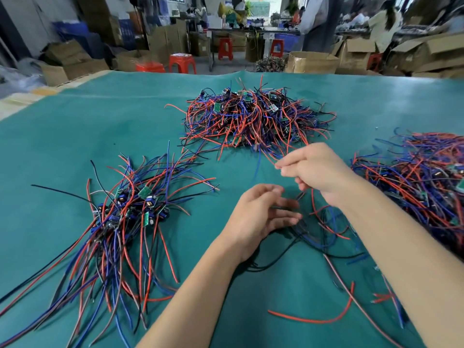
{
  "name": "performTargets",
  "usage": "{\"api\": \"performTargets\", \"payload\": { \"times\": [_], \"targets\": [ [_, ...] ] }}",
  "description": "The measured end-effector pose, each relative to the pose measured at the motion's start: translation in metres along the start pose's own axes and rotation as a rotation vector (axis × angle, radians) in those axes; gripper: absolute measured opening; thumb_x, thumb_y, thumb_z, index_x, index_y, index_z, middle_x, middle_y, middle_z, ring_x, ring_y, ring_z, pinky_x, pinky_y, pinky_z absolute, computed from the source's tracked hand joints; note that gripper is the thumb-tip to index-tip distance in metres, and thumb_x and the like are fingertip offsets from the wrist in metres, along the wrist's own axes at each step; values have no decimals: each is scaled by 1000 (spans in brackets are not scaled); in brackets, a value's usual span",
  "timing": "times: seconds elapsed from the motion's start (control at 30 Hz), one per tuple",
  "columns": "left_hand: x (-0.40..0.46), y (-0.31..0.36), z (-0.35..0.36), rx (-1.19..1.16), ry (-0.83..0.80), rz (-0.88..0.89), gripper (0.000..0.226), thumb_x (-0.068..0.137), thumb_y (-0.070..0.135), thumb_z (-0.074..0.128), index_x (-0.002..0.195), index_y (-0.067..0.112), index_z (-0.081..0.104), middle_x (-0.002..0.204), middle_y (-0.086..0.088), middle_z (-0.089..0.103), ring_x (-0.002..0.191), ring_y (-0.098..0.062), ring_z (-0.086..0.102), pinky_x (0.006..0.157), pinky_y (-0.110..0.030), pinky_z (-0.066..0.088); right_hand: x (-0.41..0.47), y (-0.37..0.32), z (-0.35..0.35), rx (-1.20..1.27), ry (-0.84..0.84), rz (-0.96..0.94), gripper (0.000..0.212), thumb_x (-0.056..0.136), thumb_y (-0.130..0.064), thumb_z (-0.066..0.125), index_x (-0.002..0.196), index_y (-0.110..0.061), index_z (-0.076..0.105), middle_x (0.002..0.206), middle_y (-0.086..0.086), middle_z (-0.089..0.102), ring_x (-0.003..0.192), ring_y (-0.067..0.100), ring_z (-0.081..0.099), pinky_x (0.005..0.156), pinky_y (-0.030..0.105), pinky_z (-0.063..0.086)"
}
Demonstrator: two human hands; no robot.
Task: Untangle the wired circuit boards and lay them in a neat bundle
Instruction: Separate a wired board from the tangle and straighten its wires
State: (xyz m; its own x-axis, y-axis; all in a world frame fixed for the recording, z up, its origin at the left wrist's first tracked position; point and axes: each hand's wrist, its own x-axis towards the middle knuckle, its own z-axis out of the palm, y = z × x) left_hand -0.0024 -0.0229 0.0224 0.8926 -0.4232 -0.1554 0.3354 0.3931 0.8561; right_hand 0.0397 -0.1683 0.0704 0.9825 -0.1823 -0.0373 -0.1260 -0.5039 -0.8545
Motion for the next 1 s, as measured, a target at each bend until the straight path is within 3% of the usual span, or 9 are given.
{"api": "performTargets", "payload": {
  "times": [0.07,0.17,0.3,0.4,0.5,0.63,0.8,0.9,1.0],
  "targets": [
    [2,1,-1,-103,69,0,22,106,18,43,117,0,49,94,-26,67,67,-31,70,61,-31,60,-31,4,-8,120,-106,-59,19,89,3,68,92,-12,79,62,7,70,46,10,47,46,23,40],
    [4,2,-2,-131,91,-8,41,107,35,38,122,-1,50,90,-18,69,69,-29,69,61,-33,59,-66,12,-11,292,-222,-101,21,88,6,67,90,-11,80,92,33,70,51,13,46,48,25,40],
    [3,-2,-4,-16,114,-1,41,108,34,36,123,1,55,93,-17,68,74,-28,67,60,-32,56,-84,29,3,261,-395,-119,16,83,5,74,87,-9,79,76,13,71,56,12,51,51,23,40],
    [2,-3,-6,46,102,12,40,109,29,33,113,-1,59,93,-24,61,72,-30,58,52,-27,48,-83,34,6,232,-487,-137,13,74,-12,76,86,-12,78,72,6,70,56,12,53,47,19,39],
    [1,-5,-7,125,9,57,35,109,21,33,108,-2,59,82,-21,61,63,-25,55,51,-24,47,-75,38,5,311,-290,-107,10,73,-19,75,78,-10,76,62,6,68,49,13,50,39,20,32],
    [-2,-7,-6,325,-117,91,31,108,24,39,93,8,61,63,-5,56,48,-11,45,46,-17,38,-64,48,2,464,70,23,18,92,-19,71,78,-9,73,62,3,62,51,14,48,40,23,31],
    [-8,-7,-3,587,-306,86,32,106,21,44,85,14,68,60,-6,56,46,-12,46,44,-19,39,-64,45,1,591,-56,16,28,94,-27,69,84,-1,71,65,13,62,42,20,49,40,25,30],
    [-8,-7,-3,526,-279,50,29,104,16,45,92,3,68,65,-9,61,49,-14,52,47,-20,44,-63,46,-5,650,-54,20,18,89,-15,72,94,2,75,63,5,61,46,17,48,45,26,30],
    [-6,-7,-4,374,-253,12,31,104,19,46,101,-7,61,74,-16,67,56,-19,59,53,-23,50,-63,46,-4,660,-31,33,9,89,-8,69,90,-7,78,68,1,67,53,14,52,49,25,31]
  ]
}}
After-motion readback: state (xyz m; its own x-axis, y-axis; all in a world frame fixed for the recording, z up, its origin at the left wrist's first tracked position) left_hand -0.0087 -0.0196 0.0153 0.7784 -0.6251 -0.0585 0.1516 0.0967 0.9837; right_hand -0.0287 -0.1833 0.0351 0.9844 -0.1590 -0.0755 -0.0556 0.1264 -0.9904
